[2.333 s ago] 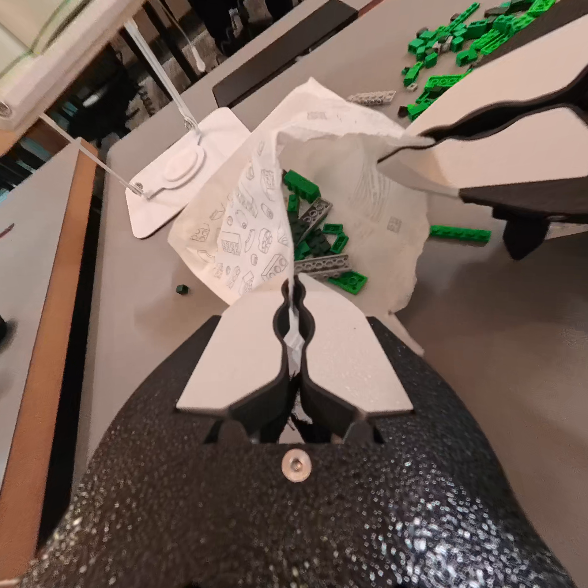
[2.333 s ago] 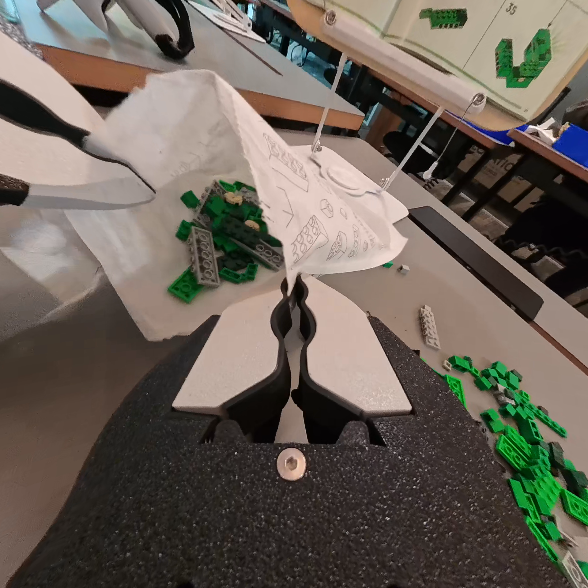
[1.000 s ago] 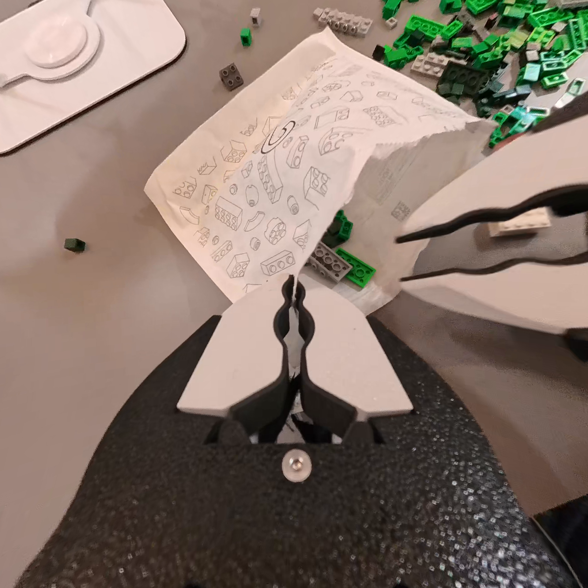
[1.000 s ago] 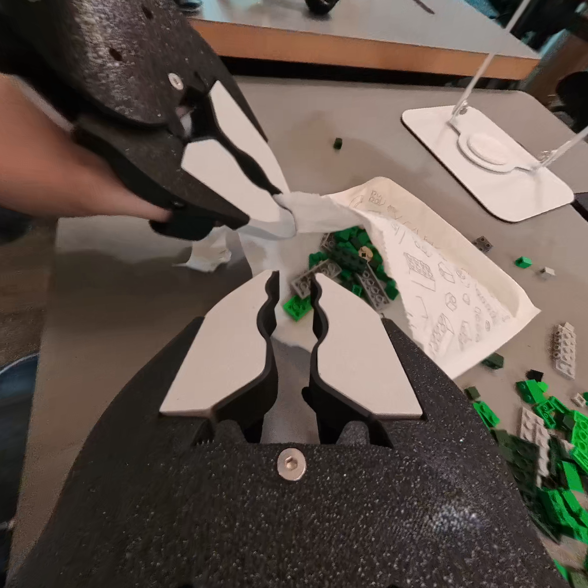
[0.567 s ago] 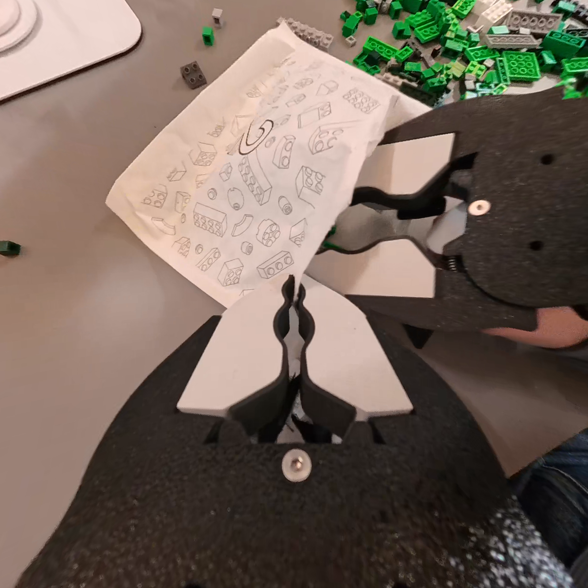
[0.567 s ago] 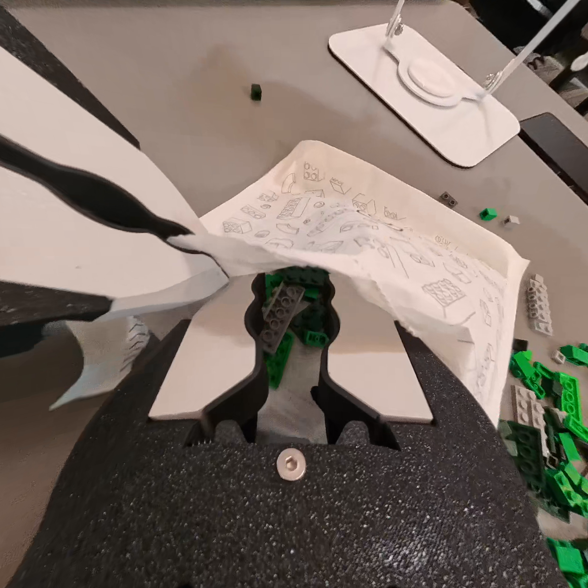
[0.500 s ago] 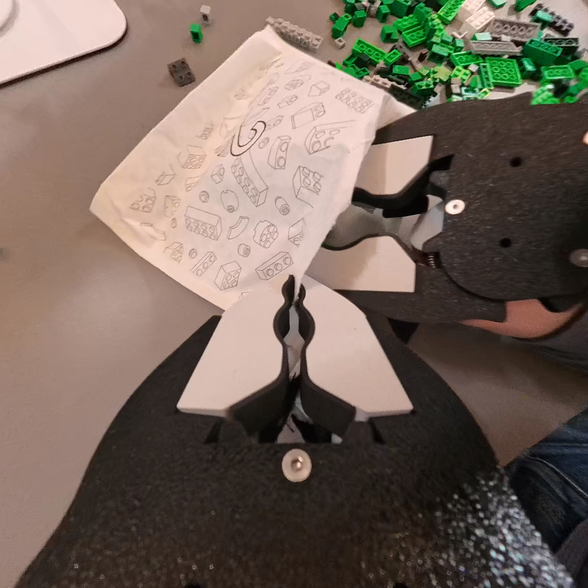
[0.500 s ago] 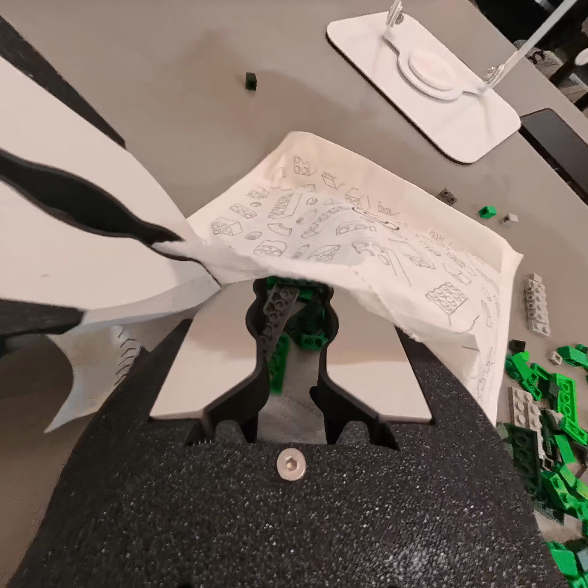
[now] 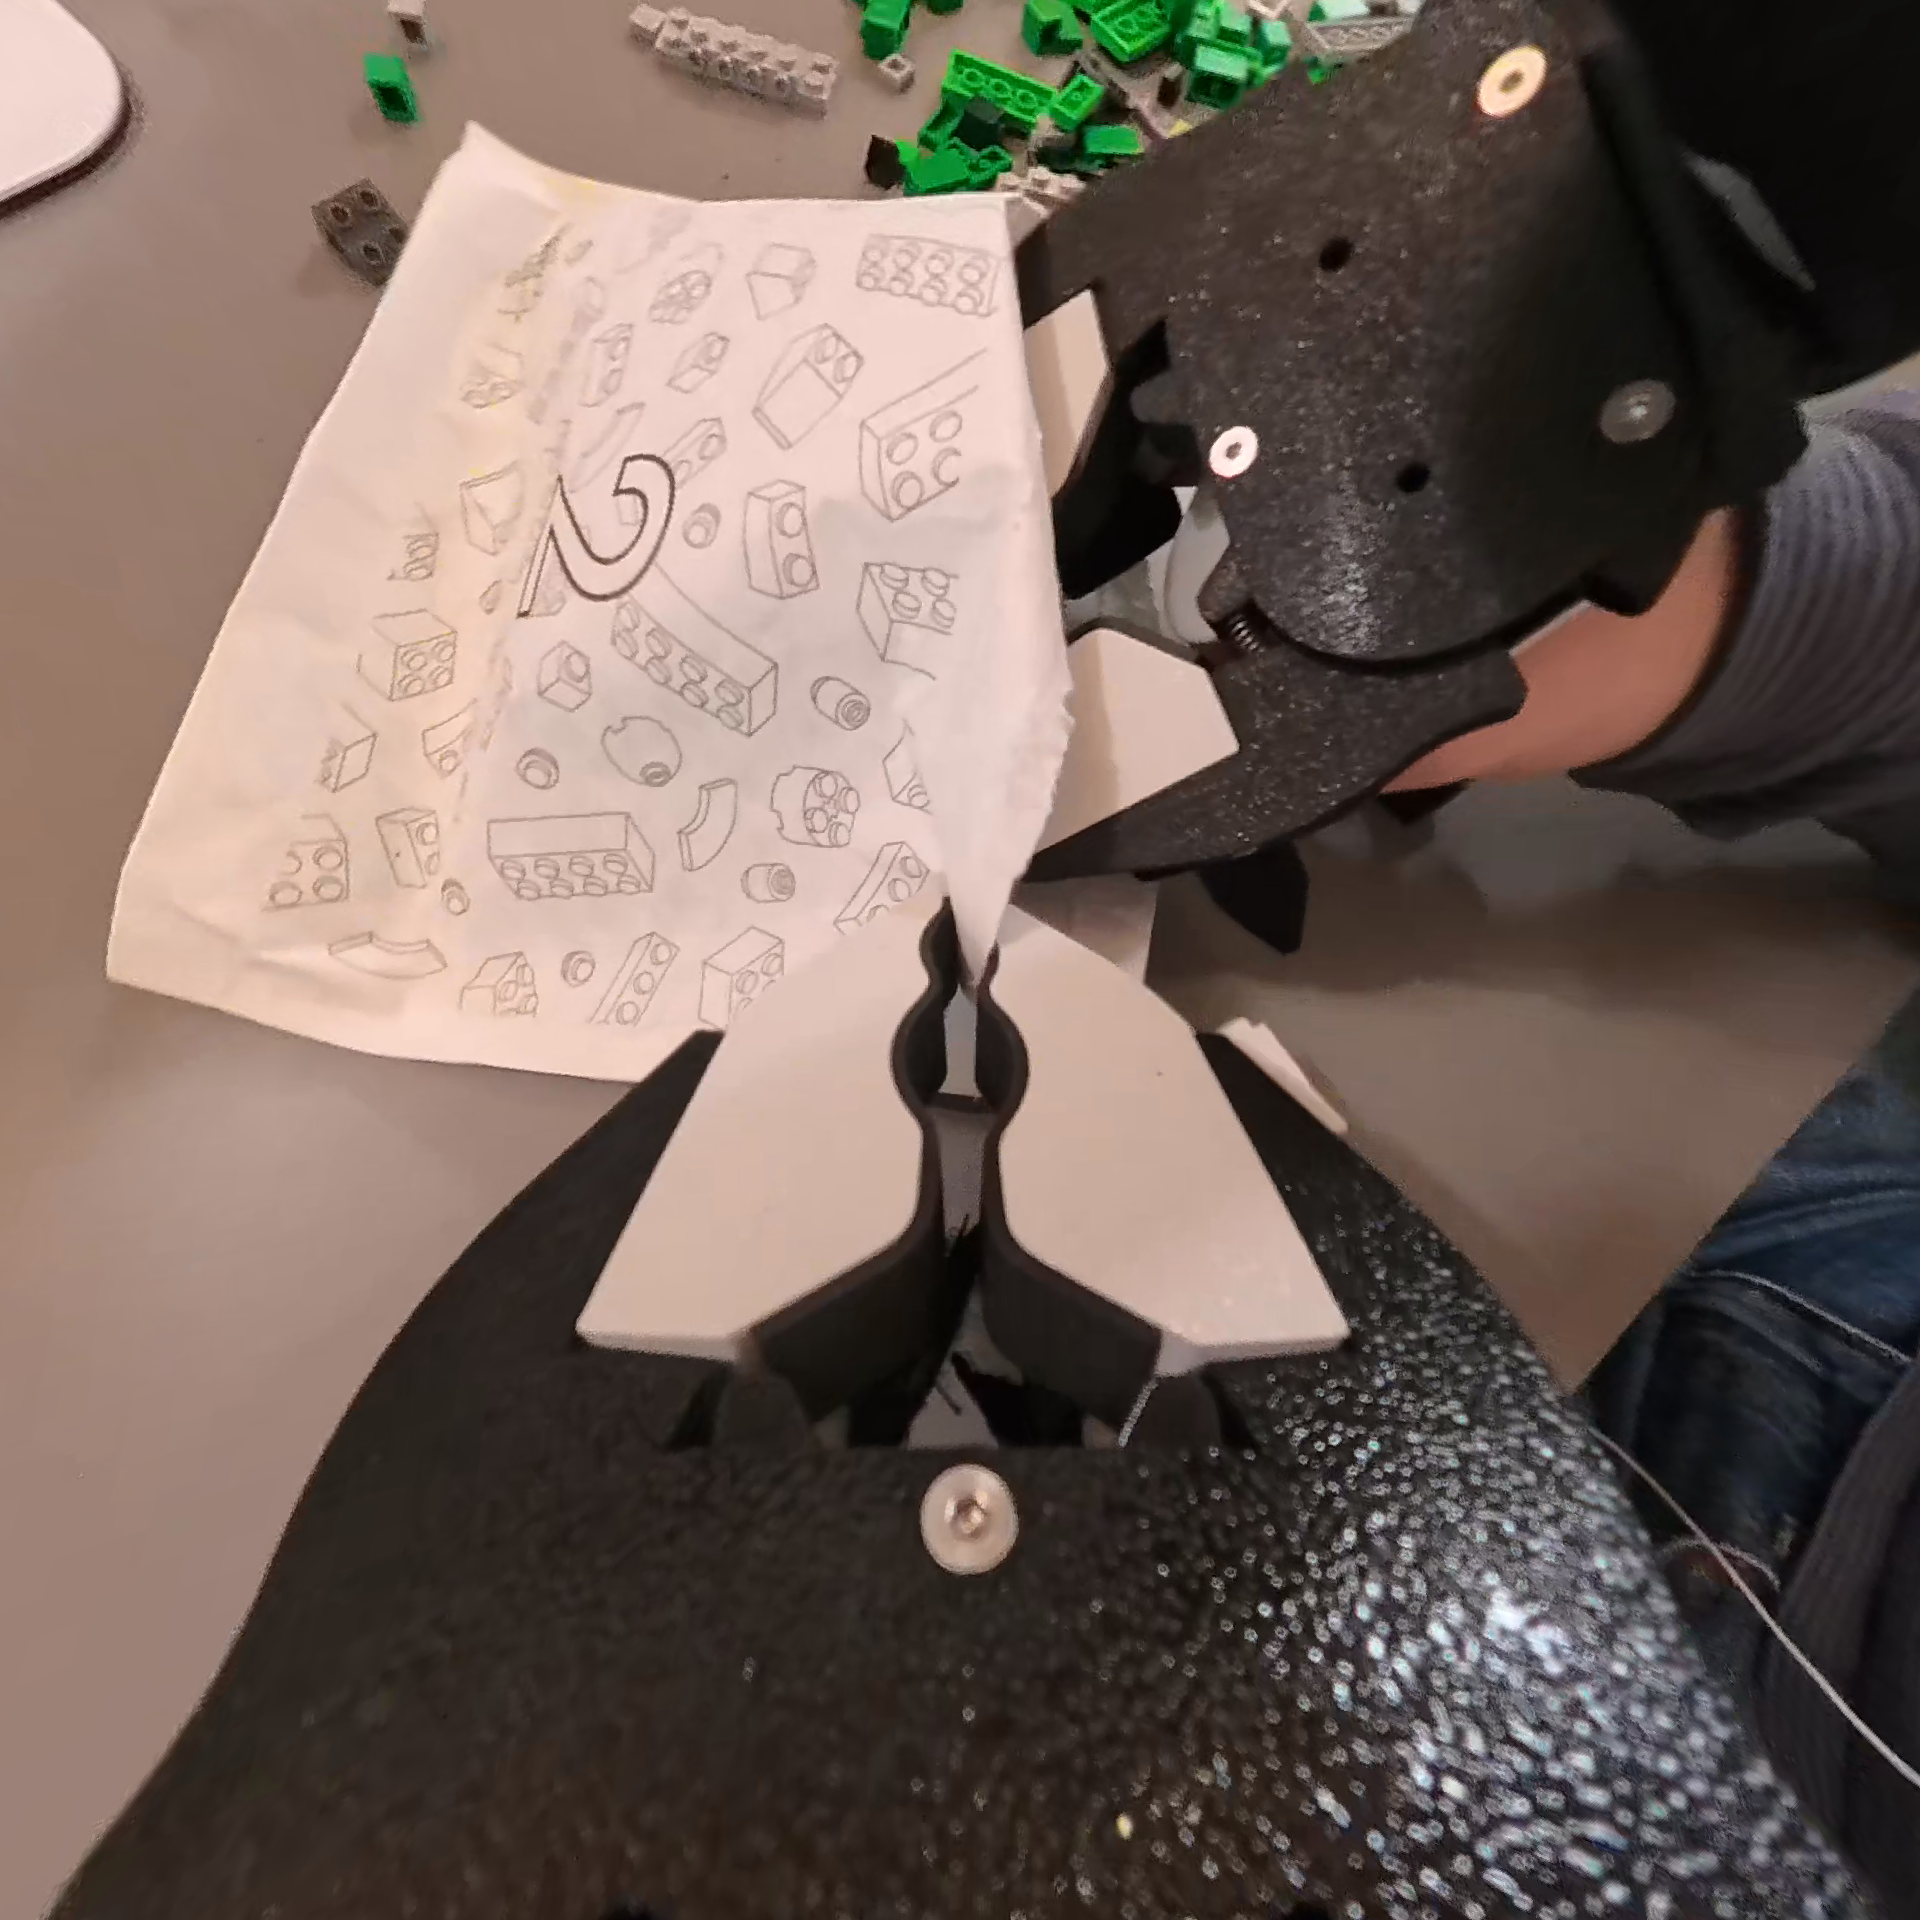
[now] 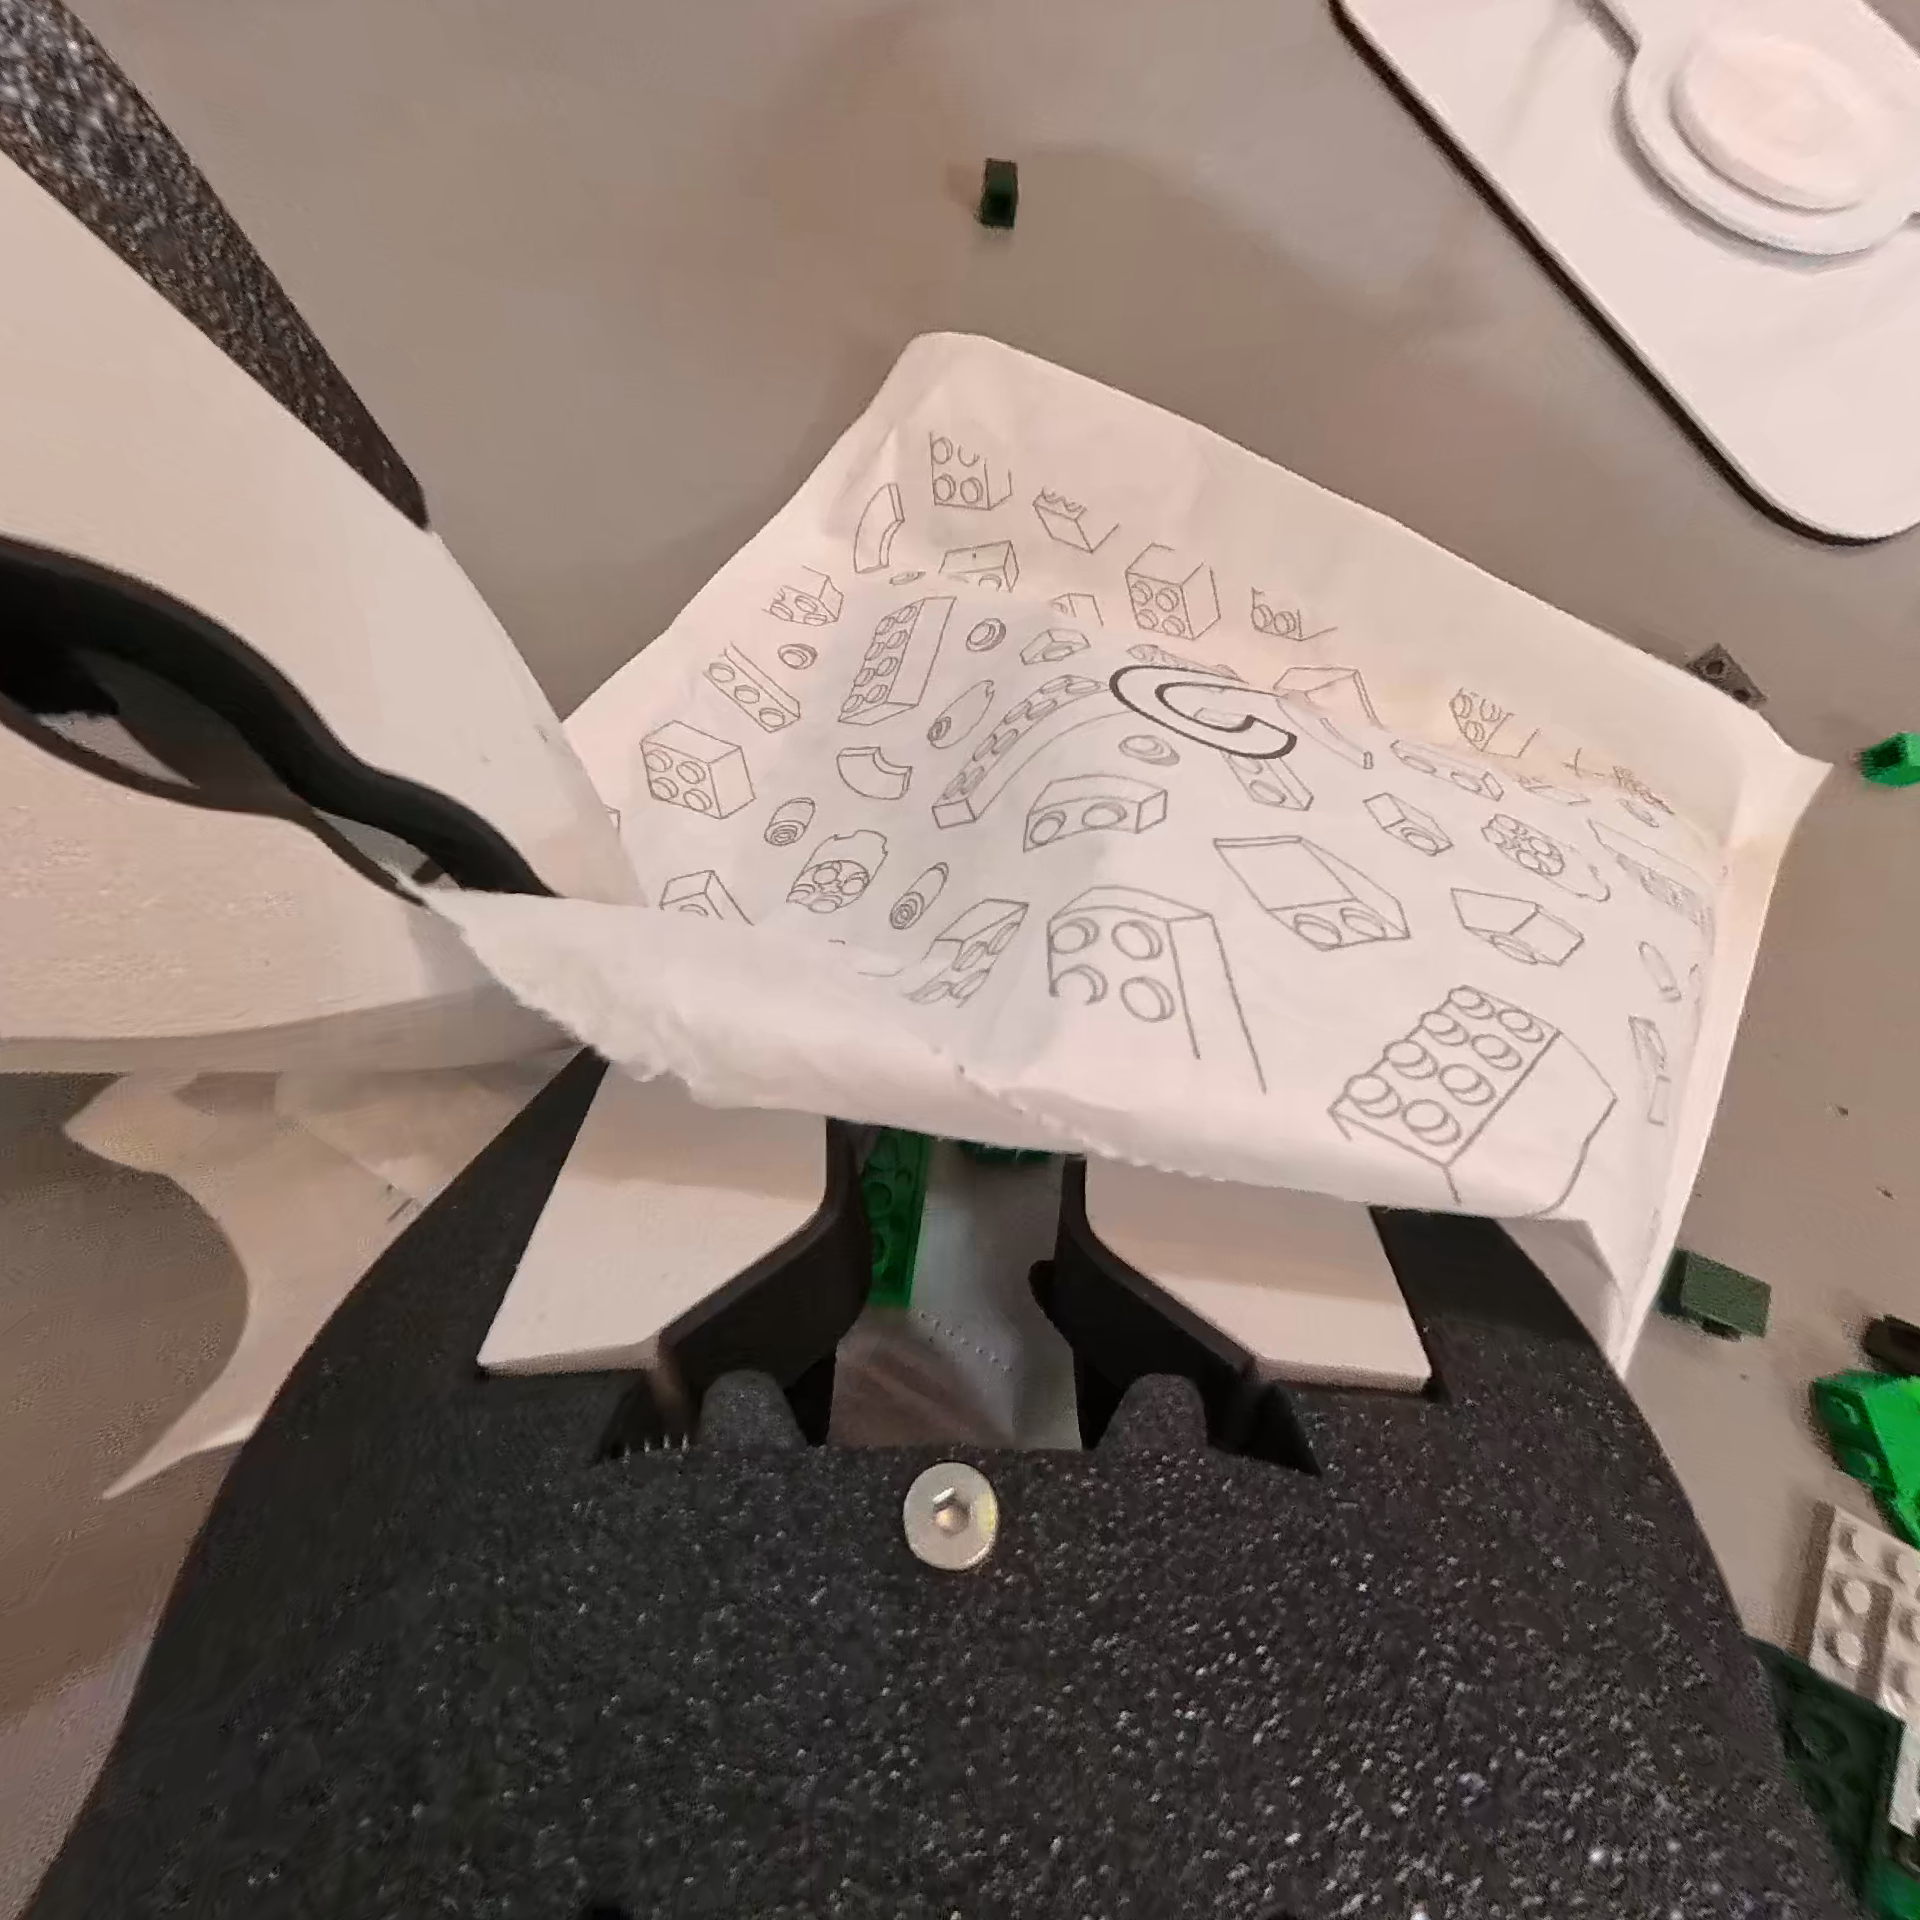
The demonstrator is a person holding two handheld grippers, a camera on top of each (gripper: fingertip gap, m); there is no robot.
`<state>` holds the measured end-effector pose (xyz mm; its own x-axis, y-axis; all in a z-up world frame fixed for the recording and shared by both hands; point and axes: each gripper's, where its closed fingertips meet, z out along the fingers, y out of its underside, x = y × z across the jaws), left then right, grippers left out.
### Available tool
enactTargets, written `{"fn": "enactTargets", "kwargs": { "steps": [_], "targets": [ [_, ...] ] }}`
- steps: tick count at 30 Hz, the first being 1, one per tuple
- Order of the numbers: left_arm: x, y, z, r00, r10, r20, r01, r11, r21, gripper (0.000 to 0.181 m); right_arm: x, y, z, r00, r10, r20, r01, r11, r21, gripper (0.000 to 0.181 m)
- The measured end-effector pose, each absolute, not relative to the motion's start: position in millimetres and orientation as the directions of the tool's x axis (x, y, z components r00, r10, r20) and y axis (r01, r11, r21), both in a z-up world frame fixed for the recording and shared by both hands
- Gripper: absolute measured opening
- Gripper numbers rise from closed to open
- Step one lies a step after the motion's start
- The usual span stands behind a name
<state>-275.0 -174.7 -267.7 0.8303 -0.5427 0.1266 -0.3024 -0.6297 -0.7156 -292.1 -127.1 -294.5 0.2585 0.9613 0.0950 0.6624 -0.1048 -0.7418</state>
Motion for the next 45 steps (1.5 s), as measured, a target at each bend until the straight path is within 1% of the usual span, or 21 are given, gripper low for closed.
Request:
{"fn": "enactTargets", "kwargs": {
  "steps": [3, 4, 5, 6, 10, 14, 17, 23, 27, 28, 29, 30, 33, 37, 38, 40, 45],
  "targets": [
    [-276.6, -177.0, -267.5, 0.812, -0.571, 0.12, -0.329, -0.618, -0.714, 0.0, -295.3, -129.6, -294.7, 0.232, 0.968, 0.093, 0.669, -0.089, -0.738, 0.039],
    [-276.7, -178.1, -267.5, 0.805, -0.58, 0.125, -0.333, -0.616, -0.714, 0.0, -296.4, -130.6, -294.4, 0.221, 0.971, 0.093, 0.667, -0.081, -0.741, 0.036],
    [-276.1, -179.6, -267.3, 0.795, -0.591, 0.135, -0.335, -0.614, -0.715, 0.0, -297.3, -130.0, -293.7, 0.223, 0.97, 0.095, 0.659, -0.078, -0.748, 0.024],
    [-275.0, -180.6, -266.8, 0.789, -0.595, 0.154, -0.325, -0.617, -0.717, 0.0, -298.1, -128.8, -292.7, 0.233, 0.968, 0.093, 0.648, -0.083, -0.757, 0.018],
    [-282.2, -175.2, -264.0, 0.835, -0.521, 0.178, -0.252, -0.649, -0.717, 0.0, -298.0, -130.4, -291.4, 0.241, 0.967, 0.087, 0.634, -0.089, -0.768, 0.018],
    [-299.4, -168.0, -262.1, 0.903, -0.416, 0.11, -0.22, -0.665, -0.713, 0.0, -289.7, -134.2, -282.7, 0.24, 0.961, 0.136, 0.625, -0.046, -0.779, 0.017],
    [-309.6, -164.9, -262.0, 0.93, -0.365, 0.044, -0.228, -0.667, -0.709, 0.0, -279.7, -139.5, -273.9, 0.237, 0.955, 0.181, 0.616, -0.004, -0.788, 0.017],
    [-302.0, -165.3, -257.8, 0.92, -0.387, 0.062, -0.227, -0.654, -0.721, 0.0, -281.5, -142.4, -270.2, 0.242, 0.943, 0.23, 0.596, 0.043, -0.802, 0.017],
    [-302.1, -167.6, -255.4, 0.916, -0.394, 0.079, -0.22, -0.656, -0.722, 0.0, -289.4, -142.3, -273.6, 0.223, 0.936, 0.273, 0.613, 0.083, -0.785, 0.021],
    [-302.7, -168.0, -255.3, 0.915, -0.396, 0.081, -0.22, -0.657, -0.721, 0.0, -290.6, -142.3, -273.9, 0.214, 0.936, 0.281, 0.618, 0.093, -0.78, 0.015],
    [-303.5, -168.3, -255.3, 0.915, -0.396, 0.082, -0.22, -0.658, -0.72, 0.0, -291.5, -142.5, -273.2, 0.205, 0.935, 0.289, 0.618, 0.105, -0.779, 0.003],
    [-304.7, -168.3, -254.9, 0.916, -0.393, 0.082, -0.218, -0.658, -0.721, 0.0, -291.9, -142.5, -271.1, 0.2, 0.932, 0.302, 0.611, 0.122, -0.782, 0.0],
    [-306.8, -169.0, -254.1, 0.914, -0.397, 0.086, -0.218, -0.658, -0.721, 0.0, -288.9, -143.0, -269.9, 0.18, 0.923, 0.34, 0.613, 0.165, -0.773, 0.001],
    [-306.6, -172.4, -259.7, 0.903, -0.419, 0.093, -0.242, -0.677, -0.695, 0.0, -280.4, -147.5, -276.8, 0.109, 0.914, 0.391, 0.649, 0.233, -0.724, 0.023],
    [-306.5, -172.8, -261.5, 0.902, -0.423, 0.088, -0.251, -0.679, -0.689, 0.0, -278.0, -148.4, -278.2, 0.093, 0.912, 0.401, 0.653, 0.248, -0.716, 0.026],
    [-305.4, -172.8, -262.8, 0.901, -0.425, 0.084, -0.257, -0.681, -0.686, 0.0, -273.1, -149.6, -279.6, 0.071, 0.911, 0.406, 0.654, 0.265, -0.709, 0.028],
    [-304.1, -170.7, -258.0, 0.902, -0.424, 0.079, -0.25, -0.663, -0.706, 0.0, -264.7, -152.0, -277.8, 0.028, 0.912, 0.409, 0.633, 0.301, -0.713, 0.029]
  ]
}}
